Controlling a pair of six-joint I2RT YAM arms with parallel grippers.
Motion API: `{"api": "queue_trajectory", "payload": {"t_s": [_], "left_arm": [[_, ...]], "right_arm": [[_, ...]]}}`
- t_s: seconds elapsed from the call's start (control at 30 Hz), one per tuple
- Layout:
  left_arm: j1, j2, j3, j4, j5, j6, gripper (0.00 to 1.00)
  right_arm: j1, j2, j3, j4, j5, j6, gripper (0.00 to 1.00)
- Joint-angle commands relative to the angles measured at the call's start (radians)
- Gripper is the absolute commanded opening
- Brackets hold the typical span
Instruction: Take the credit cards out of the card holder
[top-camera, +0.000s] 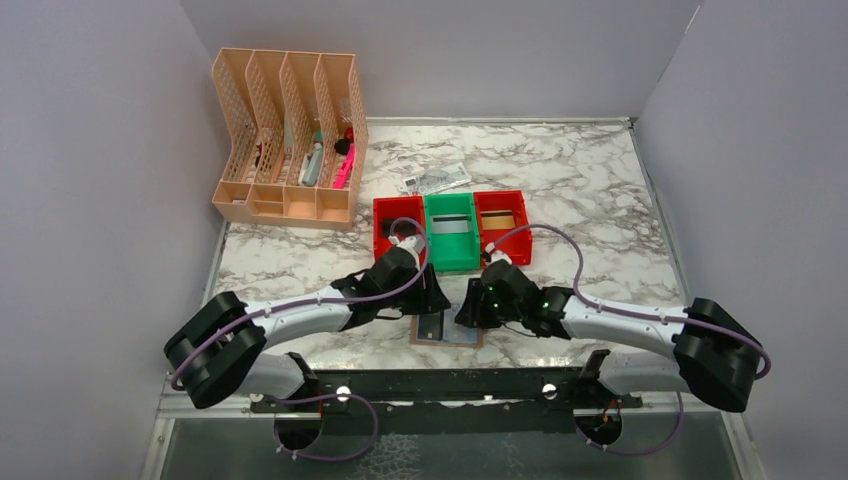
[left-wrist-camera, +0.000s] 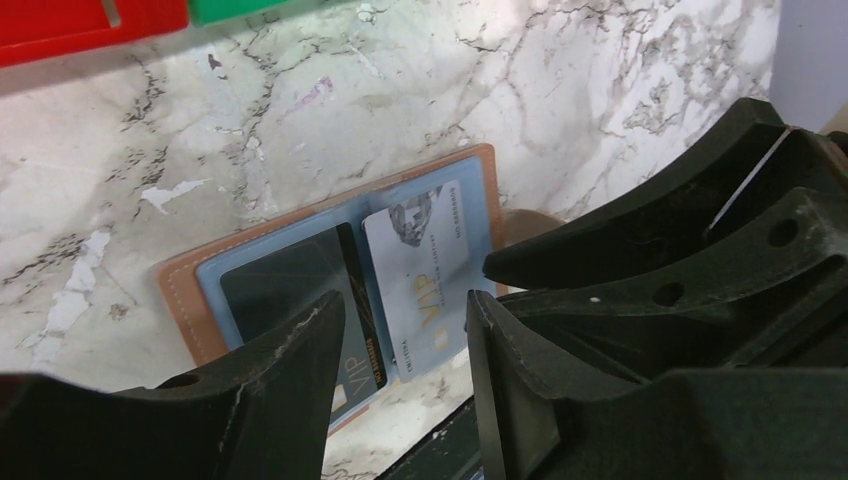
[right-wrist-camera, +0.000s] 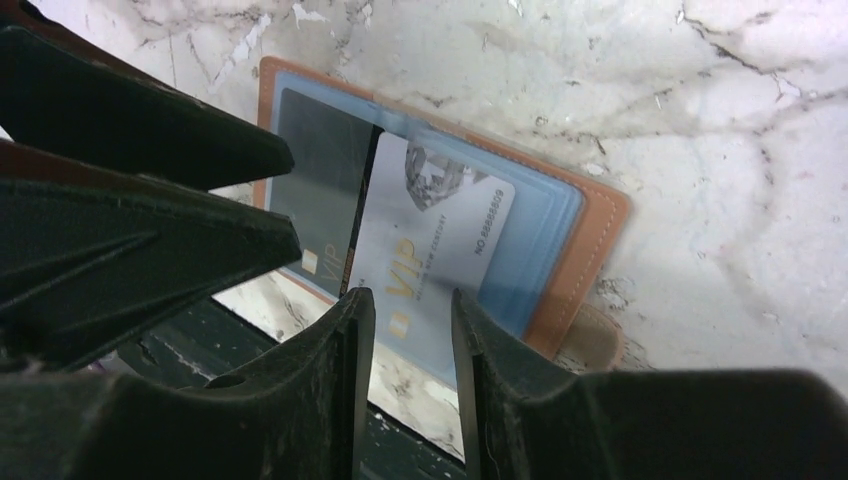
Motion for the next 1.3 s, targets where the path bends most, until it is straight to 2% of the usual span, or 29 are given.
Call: {"api": "queue_trajectory", "payload": {"t_s": [0.0,0.23,0.4,0.53,0.77,0.97,1.27], "left_arm": [[0.014,0.027,-0.015,0.09,0.089,-0.022,0.51],[0.016,0.088,-0.006,0.086,0.118,-0.01,0.48],[0.016,0.127,0.016,0.041,0.122,0.016,0.44],[0.016,0.142,0.03,-0.002,0.106,0.033,0.4],[0.016,0.169,0.011,0.086,0.162,0.014,0.32],[0.016,0.2,-0.047,0.228,0.239,-0.04,0.25],[0.016,0.186,-0.045,0.232,0.217,-0.04,0.11]], "right_arm": [[-0.002,0.058,0.047,-0.035,0.066,0.006,0.37],[-0.003,0.101,-0.015,-0.026,0.089,0.044,0.32],[-0.003,0.107,-0.043,-0.032,0.105,0.095,0.24],[-0.003,0.083,-0.055,-0.037,0.123,0.128,0.23],[-0.002,0.048,-0.065,-0.052,0.152,0.144,0.24],[-0.003,0.048,-0.061,-0.072,0.163,0.157,0.24],[-0.003,0.034,-0.08,-0.058,0.166,0.18,0.24]]}}
